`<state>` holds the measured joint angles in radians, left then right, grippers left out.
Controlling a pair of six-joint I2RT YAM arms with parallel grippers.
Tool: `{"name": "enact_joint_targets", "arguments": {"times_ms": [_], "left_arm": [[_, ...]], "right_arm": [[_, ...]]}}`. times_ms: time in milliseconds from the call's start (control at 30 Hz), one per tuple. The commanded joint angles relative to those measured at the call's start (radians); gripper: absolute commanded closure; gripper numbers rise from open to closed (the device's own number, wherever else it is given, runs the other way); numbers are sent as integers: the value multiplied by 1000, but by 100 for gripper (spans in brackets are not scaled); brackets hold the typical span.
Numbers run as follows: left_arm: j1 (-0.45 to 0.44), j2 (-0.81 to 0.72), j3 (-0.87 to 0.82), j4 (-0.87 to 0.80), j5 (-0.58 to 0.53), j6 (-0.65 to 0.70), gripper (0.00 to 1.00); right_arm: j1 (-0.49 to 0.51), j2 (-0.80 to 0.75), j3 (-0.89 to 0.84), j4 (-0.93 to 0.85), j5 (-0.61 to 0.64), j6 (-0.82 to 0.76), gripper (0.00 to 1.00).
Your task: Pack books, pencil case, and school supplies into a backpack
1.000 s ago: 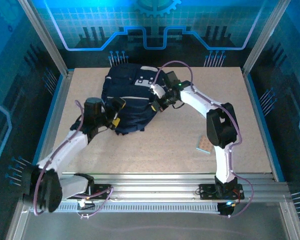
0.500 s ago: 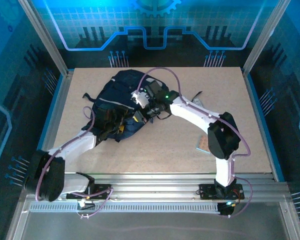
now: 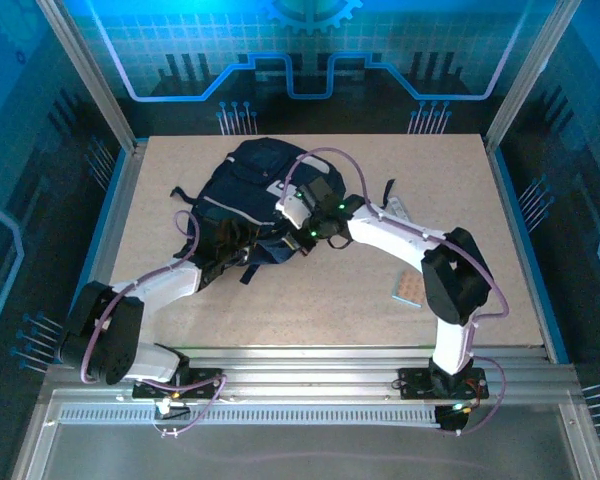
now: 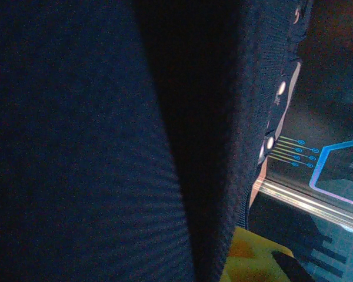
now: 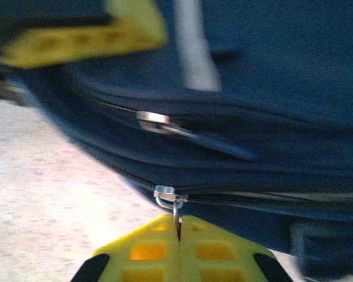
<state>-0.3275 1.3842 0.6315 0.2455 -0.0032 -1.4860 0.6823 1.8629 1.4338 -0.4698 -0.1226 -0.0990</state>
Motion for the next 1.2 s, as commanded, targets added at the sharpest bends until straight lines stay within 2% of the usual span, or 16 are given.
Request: {"name": "enact_joint_targets", "arguments": {"times_ms": [0, 200, 267, 300, 433, 467, 500, 533, 567, 633, 667, 767, 867, 1000, 1167], "left_arm": [[16, -86, -16, 6, -21, 39, 100], [14, -128, -38, -30, 1, 43, 100], [11, -127, -36, -41, 12, 56, 100], [11, -121, -28, -50, 27, 68, 90], [11, -105, 25, -101, 84, 145, 78], [10, -106, 35, -112, 93, 162, 69], [12, -111, 53, -146, 101, 186, 52], [12, -121, 78, -199, 110, 212, 25], [12, -129, 96, -238, 122, 242, 2], [10, -165, 133, -334, 132, 318, 1], [10, -182, 140, -370, 127, 347, 1], [13, -241, 130, -444, 53, 416, 1], [34, -267, 116, -438, 9, 481, 1], [119, -237, 108, -359, 69, 500, 1], [170, -166, 102, -274, 109, 521, 1]], "right_arm": [[-135, 53, 16, -84, 253, -58, 100], [-223, 127, 129, -85, 336, -70, 100], [-241, 141, 173, -122, 329, -38, 100], [-244, 136, 186, -145, 295, -26, 100], [-245, 60, 109, -92, 174, -4, 100], [-246, 49, 108, -107, 154, 1, 100], [-247, 34, 105, -128, 120, 3, 94], [-248, 15, 98, -145, 76, 3, 82], [-249, -2, 90, -163, 19, -1, 73], [-247, -48, 71, -191, -89, -7, 53], [-244, -65, 65, -196, -120, -9, 50], [-228, -108, 42, -173, -155, 22, 49], [-205, -113, 33, -126, -216, 72, 44], [-155, -94, 0, 1, -288, 154, 38], [-115, -6, 26, 76, -335, 238, 31]]}}
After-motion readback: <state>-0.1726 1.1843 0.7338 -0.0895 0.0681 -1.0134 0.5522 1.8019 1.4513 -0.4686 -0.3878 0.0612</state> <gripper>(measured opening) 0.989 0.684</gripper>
